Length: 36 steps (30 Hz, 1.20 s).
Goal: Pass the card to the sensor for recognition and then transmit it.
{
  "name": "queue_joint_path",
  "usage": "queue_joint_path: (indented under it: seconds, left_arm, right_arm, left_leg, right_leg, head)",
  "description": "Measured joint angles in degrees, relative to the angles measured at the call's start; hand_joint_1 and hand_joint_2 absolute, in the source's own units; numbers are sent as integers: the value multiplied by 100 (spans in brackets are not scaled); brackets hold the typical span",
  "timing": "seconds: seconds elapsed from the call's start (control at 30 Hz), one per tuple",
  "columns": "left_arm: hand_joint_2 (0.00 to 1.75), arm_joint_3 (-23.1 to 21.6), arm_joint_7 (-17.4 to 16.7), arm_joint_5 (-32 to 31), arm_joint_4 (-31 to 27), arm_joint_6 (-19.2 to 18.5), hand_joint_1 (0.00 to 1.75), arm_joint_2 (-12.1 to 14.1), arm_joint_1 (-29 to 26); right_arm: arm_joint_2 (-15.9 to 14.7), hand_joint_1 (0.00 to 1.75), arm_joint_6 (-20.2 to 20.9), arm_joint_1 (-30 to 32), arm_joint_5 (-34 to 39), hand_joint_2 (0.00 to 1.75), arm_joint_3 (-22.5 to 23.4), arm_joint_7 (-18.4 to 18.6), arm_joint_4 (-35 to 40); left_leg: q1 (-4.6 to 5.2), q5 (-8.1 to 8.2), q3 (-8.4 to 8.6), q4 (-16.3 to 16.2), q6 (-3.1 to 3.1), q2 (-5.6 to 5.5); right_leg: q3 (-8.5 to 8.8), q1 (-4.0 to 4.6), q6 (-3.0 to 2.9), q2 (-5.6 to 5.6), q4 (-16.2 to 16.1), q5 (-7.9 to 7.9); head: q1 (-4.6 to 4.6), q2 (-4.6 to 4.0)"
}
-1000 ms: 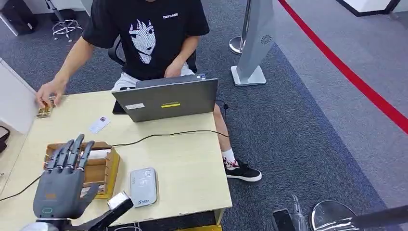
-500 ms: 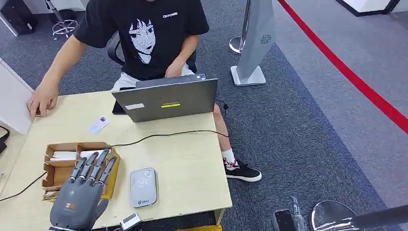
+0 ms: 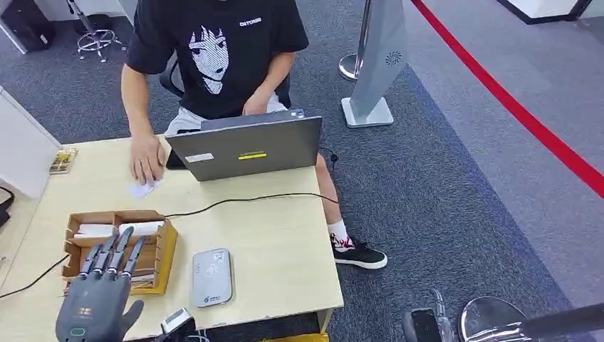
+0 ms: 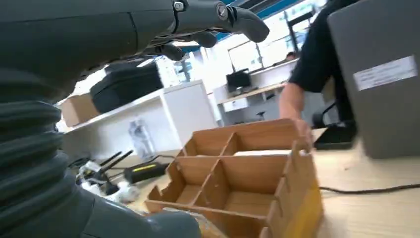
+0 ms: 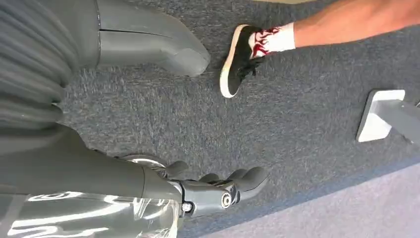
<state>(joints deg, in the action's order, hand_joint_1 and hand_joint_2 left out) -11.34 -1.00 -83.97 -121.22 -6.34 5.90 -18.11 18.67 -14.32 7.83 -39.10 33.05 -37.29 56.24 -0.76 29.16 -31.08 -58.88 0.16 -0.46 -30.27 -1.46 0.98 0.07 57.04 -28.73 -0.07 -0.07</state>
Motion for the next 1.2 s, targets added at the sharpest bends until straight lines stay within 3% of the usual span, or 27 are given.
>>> queue_joint_path:
  seconds: [0.57,0.9,1.2]
  left_arm:
    - [175,1095,472,136,463,-90,0,-695,-130]
    - [175,1357,520,-131,780,-232,0,-894,-9]
    - [175,1385,422,-549,1143,-328,0,-865,243]
  right_arm:
    - [-2,0,61,-1,-31,175,-7,52,17]
    - [0,0,85,-2,-50,175,-7,28,24]
    - [-2,0,153,-12,-138,175,-65,-7,15]
  left_leg:
    - [0,0,-1,0,0,-4]
    - [1,-1,0,0,0,-5]
    - [0,-1,0,0,0,-6]
  right_leg:
    - [1,0,0,-5,0,0]
    - [2,-1,0,-8,0,0]
    - [1,0,0,-7,0,0]
  head:
    - [2,0]
    - [2,0]
    - [2,0]
